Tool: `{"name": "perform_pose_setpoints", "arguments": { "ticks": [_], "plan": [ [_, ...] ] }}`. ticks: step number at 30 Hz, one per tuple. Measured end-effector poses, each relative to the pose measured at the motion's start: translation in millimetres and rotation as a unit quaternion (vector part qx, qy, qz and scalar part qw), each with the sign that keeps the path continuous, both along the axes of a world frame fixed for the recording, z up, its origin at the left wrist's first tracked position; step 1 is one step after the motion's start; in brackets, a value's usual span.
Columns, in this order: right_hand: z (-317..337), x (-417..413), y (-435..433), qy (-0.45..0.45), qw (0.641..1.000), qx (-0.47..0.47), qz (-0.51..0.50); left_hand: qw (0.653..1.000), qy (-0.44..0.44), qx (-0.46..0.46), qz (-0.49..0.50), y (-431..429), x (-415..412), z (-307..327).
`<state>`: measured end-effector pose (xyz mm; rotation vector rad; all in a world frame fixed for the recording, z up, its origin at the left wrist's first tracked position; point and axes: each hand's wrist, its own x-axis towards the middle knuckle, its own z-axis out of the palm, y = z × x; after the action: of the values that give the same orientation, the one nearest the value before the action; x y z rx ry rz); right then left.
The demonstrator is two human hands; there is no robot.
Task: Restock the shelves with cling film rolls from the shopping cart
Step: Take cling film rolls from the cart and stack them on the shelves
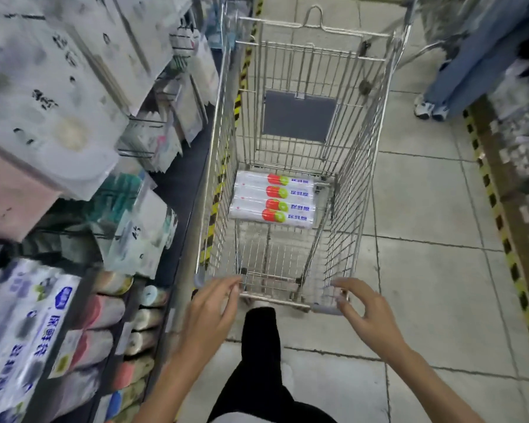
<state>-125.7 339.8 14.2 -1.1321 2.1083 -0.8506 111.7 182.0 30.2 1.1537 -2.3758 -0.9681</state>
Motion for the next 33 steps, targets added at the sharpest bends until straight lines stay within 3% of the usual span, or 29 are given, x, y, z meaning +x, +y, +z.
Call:
{"name": "perform_pose_setpoints", "arguments": {
  "ticks": [7,15,21,27,33],
  "plan": [
    [-51,-68,-151,0.001,0.999,0.034,-0.007,0.993,-0.076,0.025,-0.089,-116,-120,-72],
    [-193,-119,-290,0.037,0.98,0.169,0.098,0.963,-0.227,0.033,-0.144,-197,-198,-212],
    [-270,-128,-329,0.123,0.952,0.226,0.166,0.905,-0.385,-0.006,-0.181,-224,-209,-294],
    [-294,-124,-345,0.26,0.911,0.265,0.177,0.889,-0.413,-0.059,-0.187,-218,-218,-307],
    [-302,-115,-341,0.246,0.904,0.279,0.211,0.891,-0.396,-0.026,-0.219,-201,-217,-309]
  ]
}}
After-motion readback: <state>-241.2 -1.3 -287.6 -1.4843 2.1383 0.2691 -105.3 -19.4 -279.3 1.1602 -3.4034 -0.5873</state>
